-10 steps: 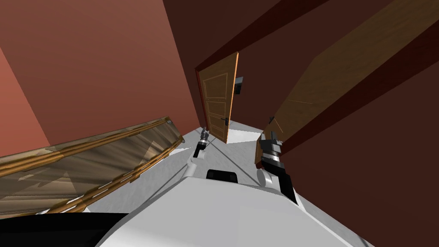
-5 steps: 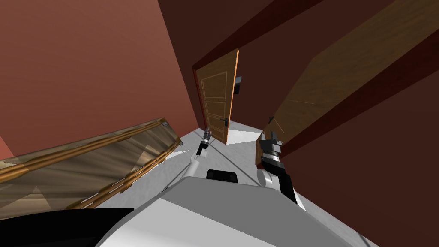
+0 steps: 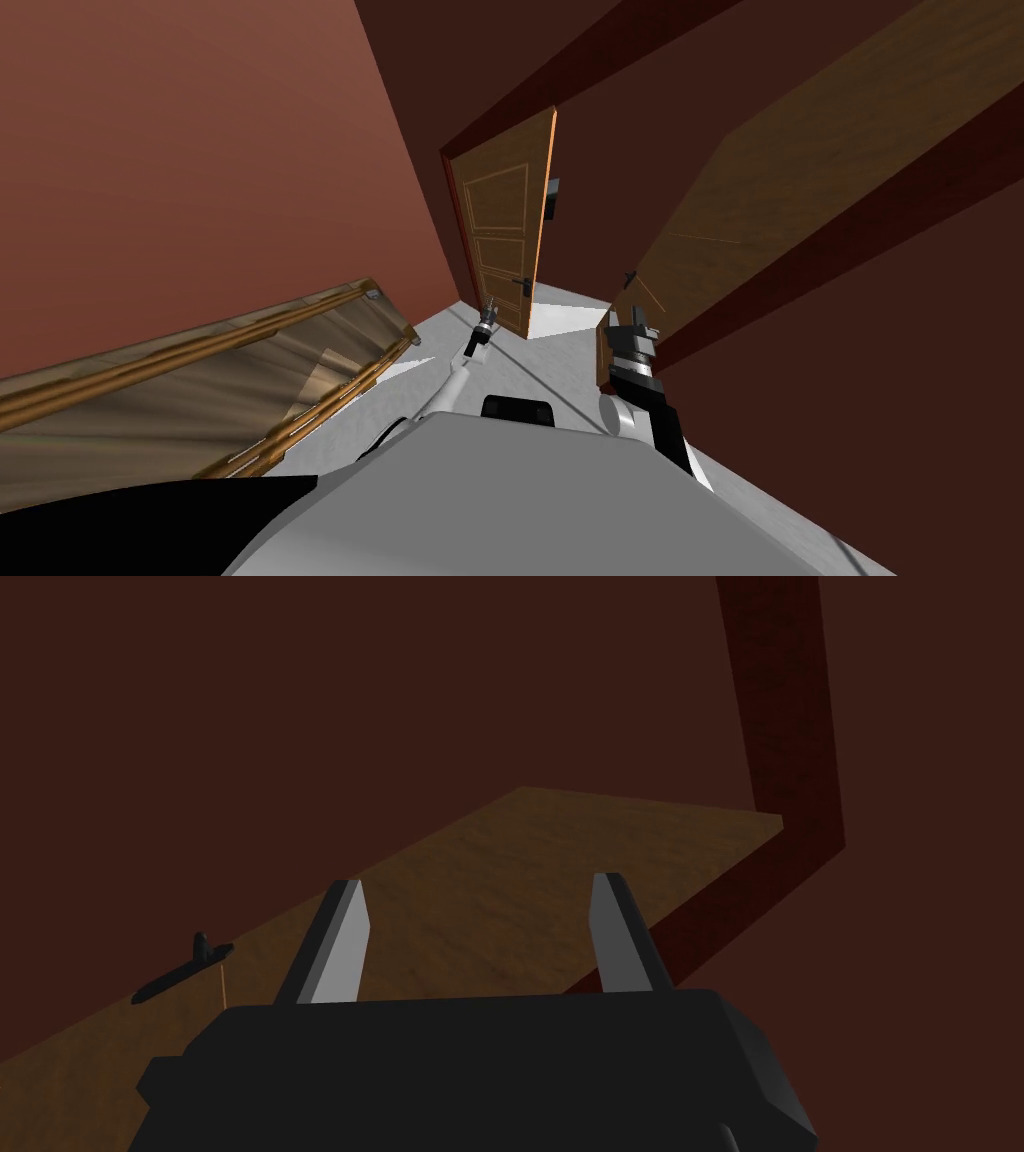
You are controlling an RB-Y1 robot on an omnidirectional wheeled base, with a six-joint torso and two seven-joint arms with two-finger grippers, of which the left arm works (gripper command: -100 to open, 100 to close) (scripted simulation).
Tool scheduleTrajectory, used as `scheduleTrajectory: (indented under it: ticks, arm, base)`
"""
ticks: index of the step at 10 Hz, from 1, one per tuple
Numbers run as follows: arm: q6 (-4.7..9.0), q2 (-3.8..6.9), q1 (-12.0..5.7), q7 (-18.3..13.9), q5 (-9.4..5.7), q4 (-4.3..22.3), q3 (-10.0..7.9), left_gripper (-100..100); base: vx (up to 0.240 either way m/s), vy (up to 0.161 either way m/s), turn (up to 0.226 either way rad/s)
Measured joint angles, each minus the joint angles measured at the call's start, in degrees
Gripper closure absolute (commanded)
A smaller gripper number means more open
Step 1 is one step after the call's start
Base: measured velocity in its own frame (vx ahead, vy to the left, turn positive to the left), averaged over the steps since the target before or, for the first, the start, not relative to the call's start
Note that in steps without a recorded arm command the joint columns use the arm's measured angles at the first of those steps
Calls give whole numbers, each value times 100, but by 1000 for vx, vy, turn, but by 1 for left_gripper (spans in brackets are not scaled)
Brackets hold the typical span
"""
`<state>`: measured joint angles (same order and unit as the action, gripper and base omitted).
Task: Push the door open
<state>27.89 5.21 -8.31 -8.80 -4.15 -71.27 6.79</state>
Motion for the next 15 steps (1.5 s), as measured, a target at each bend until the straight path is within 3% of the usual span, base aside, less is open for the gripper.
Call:
scheduleTrajectory:
  ticks: [3, 7, 15]
  arm:
    - [9, -20, -295, 18, 5, 506, 97, -100]
    - [20, -35, -583, 29, 9, 974, 193, -100]
    - [127, -126, -1393, 55, 9, 2301, 402, -100]
  base:
    - [91, 64, -67]
    - [59, 45, -49]
    - [87, 59, -68]
